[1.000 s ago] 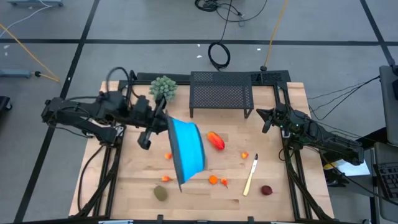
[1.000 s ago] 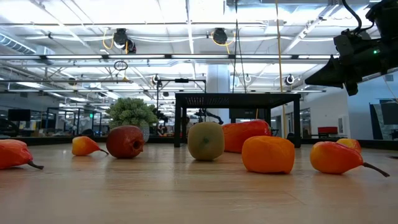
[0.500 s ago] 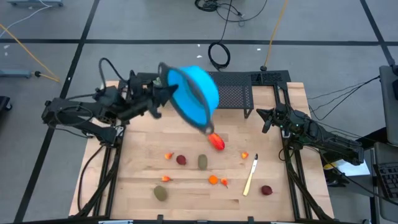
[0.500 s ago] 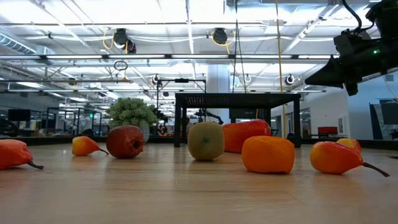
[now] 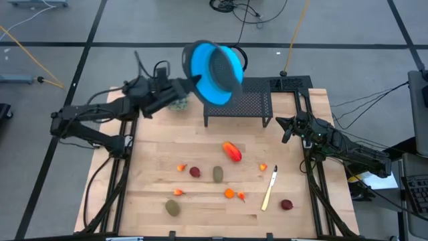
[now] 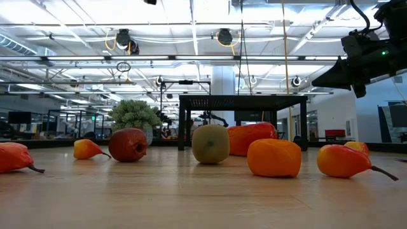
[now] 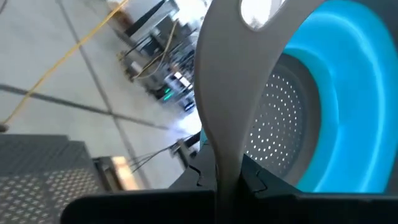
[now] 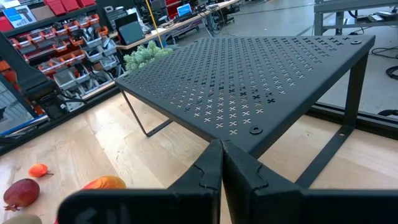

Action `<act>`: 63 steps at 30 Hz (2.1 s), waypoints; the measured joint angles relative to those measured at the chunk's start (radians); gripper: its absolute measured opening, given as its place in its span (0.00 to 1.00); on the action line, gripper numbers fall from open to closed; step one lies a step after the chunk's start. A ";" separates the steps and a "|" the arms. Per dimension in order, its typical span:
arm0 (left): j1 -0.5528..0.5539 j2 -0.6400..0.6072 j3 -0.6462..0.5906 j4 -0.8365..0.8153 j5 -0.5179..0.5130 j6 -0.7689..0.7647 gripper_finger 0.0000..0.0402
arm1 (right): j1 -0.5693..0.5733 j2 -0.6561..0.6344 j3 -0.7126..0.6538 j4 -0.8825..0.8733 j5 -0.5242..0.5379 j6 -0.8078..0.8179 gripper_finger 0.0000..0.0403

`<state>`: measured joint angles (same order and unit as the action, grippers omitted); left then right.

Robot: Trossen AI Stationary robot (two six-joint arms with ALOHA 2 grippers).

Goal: Pick & Place Fruit
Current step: Put the blue strainer on the shelf

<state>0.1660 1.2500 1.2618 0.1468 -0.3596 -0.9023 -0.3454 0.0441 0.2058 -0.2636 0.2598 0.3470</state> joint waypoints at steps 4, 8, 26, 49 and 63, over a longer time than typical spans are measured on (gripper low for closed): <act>0.051 0.075 0.157 -0.231 0.065 -0.025 0.00 | 0.000 0.000 0.000 0.000 0.000 0.000 0.00; 0.102 0.161 0.319 -0.449 0.109 -0.026 0.00 | 0.000 0.000 0.000 -0.002 0.000 0.000 0.00; 0.348 0.445 0.614 -0.921 0.407 -0.042 0.00 | 0.000 0.000 0.000 -0.004 0.000 0.000 0.00; 0.543 0.565 0.616 -1.110 0.752 0.529 0.00 | 0.000 0.000 0.000 -0.011 -0.001 0.000 0.00; 0.603 0.631 0.615 -1.081 0.725 0.542 0.00 | 0.000 0.000 0.000 -0.050 -0.003 0.000 0.00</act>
<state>0.7687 1.8812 1.8767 -0.9346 0.3654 -0.3599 -0.3454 0.0443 0.2054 -0.3132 0.2573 0.3471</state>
